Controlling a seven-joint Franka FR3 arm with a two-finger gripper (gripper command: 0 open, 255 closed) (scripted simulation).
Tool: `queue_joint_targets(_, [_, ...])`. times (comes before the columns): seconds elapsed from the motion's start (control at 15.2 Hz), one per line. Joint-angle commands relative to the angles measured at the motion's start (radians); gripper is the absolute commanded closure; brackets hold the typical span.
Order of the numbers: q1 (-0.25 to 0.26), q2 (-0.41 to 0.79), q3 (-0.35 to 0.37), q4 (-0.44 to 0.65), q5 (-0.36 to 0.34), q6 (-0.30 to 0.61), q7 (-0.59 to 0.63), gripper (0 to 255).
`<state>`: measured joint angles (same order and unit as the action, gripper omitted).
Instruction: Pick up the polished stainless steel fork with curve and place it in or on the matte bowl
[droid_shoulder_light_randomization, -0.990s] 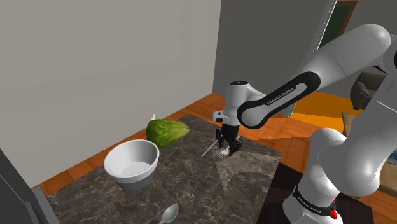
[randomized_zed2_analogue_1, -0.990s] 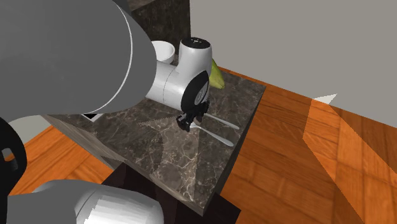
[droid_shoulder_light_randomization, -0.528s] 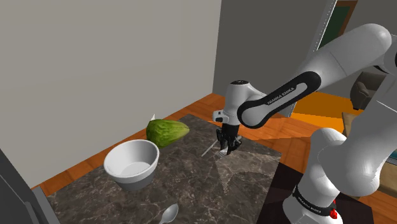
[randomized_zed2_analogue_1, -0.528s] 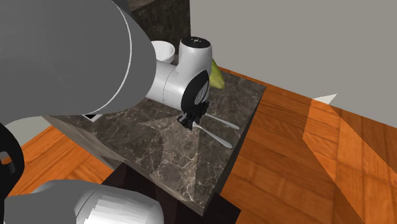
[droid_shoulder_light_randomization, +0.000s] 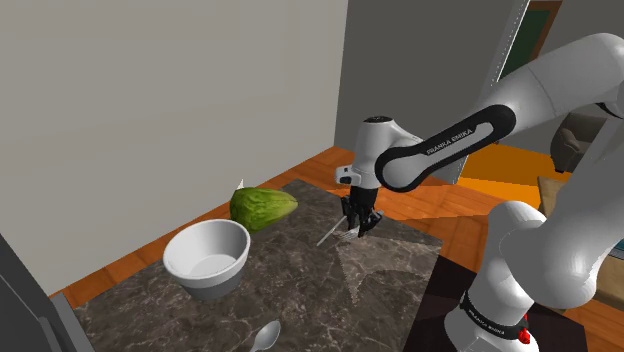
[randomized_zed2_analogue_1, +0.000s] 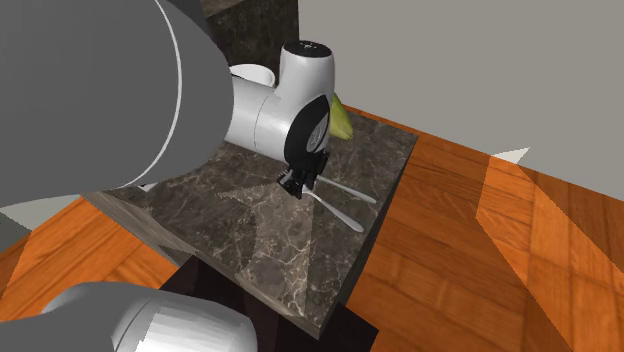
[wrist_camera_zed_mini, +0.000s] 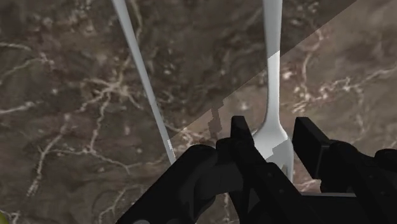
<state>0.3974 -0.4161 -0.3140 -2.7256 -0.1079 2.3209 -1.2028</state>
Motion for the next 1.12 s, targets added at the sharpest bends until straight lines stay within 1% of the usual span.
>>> queue_joint_targets(0.0, [-0.002, -0.021, 0.005, 0.011, -0.002, -0.033, 0.005, 255])
queue_joint_targets(1.06, [-0.007, -0.142, 0.041, 0.149, 0.000, -0.290, 0.023, 255])
